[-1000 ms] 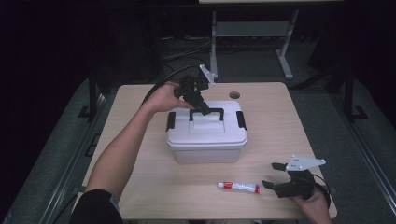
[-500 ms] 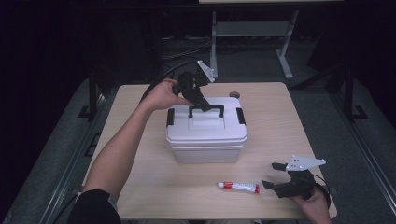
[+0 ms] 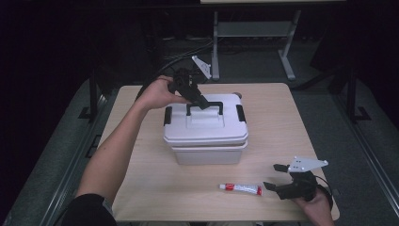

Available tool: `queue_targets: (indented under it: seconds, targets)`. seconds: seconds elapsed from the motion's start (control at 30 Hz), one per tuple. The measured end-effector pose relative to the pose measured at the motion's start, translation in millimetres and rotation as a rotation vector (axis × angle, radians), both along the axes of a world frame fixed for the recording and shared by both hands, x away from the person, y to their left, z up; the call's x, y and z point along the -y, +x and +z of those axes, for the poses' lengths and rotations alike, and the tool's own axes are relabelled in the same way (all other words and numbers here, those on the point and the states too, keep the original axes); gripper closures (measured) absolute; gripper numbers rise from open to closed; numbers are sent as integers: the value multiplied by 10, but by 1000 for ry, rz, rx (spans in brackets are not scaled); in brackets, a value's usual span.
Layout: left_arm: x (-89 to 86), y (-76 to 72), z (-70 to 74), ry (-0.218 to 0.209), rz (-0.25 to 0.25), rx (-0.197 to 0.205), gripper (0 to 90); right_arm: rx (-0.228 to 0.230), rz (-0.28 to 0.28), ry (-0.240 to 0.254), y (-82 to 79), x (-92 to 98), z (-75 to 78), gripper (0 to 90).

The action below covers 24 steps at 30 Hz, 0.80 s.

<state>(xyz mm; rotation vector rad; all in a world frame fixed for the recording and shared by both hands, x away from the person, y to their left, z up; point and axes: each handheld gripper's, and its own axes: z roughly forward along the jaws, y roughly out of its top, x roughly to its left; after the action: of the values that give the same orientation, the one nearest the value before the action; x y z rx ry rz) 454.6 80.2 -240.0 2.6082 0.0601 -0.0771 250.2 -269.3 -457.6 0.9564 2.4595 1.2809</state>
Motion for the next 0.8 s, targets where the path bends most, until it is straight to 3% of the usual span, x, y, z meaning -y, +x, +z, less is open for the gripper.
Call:
queue_targets:
  seconds: [0.3,0.6,0.8]
  targets:
    - [-171,-91,132,15,13,35,844,-4,5,-3,-5,-12,3,199]
    - [-418,-345,285,43,46,84,844,6,15,-10,-8,-56,13,198]
    - [-607,-503,309,32,72,91,844,11,12,-14,-25,-63,17,199]
